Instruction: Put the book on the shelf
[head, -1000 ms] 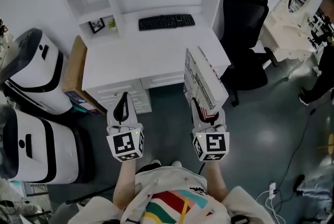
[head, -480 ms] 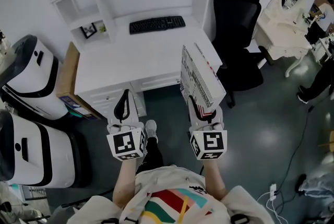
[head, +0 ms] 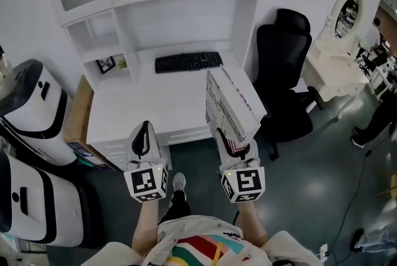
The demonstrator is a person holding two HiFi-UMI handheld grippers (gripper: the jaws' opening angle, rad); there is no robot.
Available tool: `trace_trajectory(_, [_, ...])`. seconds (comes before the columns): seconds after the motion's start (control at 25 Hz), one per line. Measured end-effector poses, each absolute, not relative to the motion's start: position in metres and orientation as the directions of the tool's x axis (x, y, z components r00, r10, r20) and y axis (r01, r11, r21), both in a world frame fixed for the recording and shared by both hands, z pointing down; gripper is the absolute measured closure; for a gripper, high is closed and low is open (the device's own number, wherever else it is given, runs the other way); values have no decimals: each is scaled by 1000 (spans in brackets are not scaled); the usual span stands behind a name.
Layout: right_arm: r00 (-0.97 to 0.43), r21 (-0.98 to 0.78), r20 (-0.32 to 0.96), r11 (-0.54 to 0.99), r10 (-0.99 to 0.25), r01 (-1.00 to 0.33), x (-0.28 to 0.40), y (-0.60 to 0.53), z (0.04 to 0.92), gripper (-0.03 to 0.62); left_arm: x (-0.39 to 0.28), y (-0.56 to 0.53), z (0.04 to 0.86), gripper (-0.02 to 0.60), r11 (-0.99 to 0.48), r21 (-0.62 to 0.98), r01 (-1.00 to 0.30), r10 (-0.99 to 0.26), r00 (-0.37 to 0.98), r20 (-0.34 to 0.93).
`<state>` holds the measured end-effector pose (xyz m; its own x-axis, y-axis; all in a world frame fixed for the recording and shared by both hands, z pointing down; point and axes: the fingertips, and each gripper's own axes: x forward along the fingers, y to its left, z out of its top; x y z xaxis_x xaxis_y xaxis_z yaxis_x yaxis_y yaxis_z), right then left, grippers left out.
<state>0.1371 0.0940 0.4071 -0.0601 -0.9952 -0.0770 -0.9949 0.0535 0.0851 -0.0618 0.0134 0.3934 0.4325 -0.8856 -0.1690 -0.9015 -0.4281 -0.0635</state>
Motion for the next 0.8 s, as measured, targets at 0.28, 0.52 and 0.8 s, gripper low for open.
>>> trace_trajectory(0.28, [-110, 71, -38, 107, -993, -992, 125, 2, 407, 435, -77, -66, 394, 580, -396, -70, -916, -905, 402, -142])
trace_trajectory(0.52, [-137, 84, -46, 133, -990, -988, 122, -91, 390, 436, -72, -154, 379, 580, -410, -52, -911, -895, 412, -167])
trace_trajectory(0.8, [-148, 112, -63, 140, -987, -984, 117, -194, 376, 435, -66, -242, 366, 581, -463, -56, -885, -863, 464, -200])
